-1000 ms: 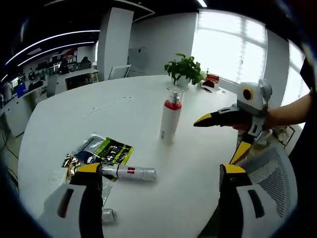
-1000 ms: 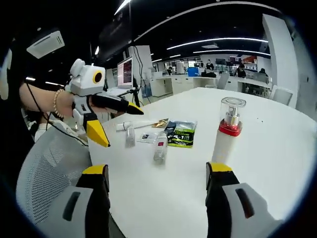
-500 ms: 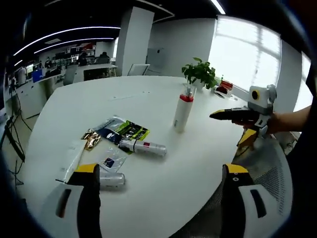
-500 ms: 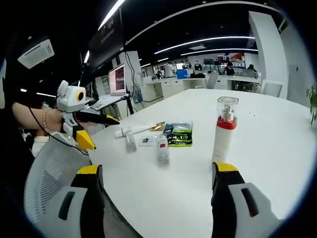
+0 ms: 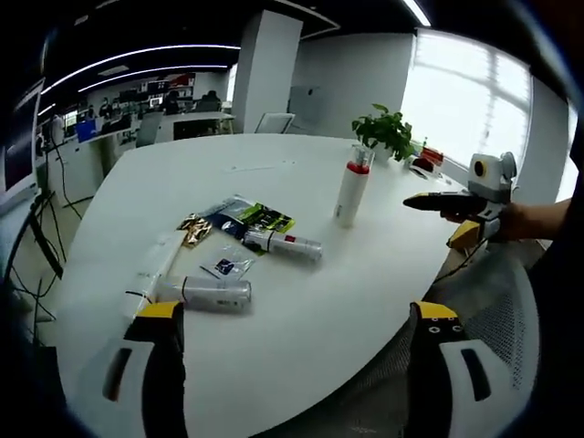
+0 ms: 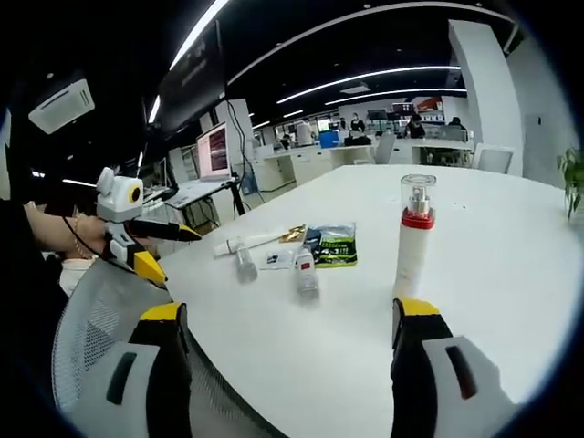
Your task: Arrange the skincare products in the storage area until every visible bottle or jar stands upright without overlapping.
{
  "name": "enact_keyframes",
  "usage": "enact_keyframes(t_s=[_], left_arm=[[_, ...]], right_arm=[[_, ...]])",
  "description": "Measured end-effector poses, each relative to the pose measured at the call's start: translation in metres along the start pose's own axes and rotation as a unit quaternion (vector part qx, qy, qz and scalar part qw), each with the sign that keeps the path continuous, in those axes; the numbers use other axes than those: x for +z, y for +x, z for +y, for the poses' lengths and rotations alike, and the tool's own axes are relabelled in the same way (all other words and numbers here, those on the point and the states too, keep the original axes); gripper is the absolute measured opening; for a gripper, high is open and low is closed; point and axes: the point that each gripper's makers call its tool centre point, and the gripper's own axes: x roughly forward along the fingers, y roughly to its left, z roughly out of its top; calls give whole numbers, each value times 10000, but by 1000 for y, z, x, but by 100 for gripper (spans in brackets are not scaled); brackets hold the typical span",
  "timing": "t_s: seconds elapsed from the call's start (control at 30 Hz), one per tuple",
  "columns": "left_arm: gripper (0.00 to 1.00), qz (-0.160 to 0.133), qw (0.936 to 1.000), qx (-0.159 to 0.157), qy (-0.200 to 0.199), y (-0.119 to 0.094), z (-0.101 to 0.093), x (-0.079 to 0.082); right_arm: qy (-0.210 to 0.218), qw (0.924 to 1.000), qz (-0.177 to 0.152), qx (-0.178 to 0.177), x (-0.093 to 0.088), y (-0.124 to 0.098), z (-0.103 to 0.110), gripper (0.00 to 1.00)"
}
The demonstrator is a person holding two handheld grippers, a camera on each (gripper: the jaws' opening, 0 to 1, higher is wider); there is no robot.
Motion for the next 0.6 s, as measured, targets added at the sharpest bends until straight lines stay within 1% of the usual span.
enact_keyframes(t_s=[0.1,0.27,0.37,0.47,0.6], left_arm=[[96,-43,10000,0,-9,-1,-1,3],[96,-26,10000,44,-75,-1,3,2],[97,29,9999,92,-126,1,8,-1],[96,25,9998,122,-155,1,10,-1],[96,137,9997,156,-118,3,17,-1]], right_arm=[[41,10000,-58,-20,1,0,-1,91],[22,10000,5,-16,-2,2,-1,90],[45,10000,24,-16,-3,2,-2,90],[49,10000,60,-35,-4,2,-1,90],[85,9999,84,-51,-6,2,-2,90]])
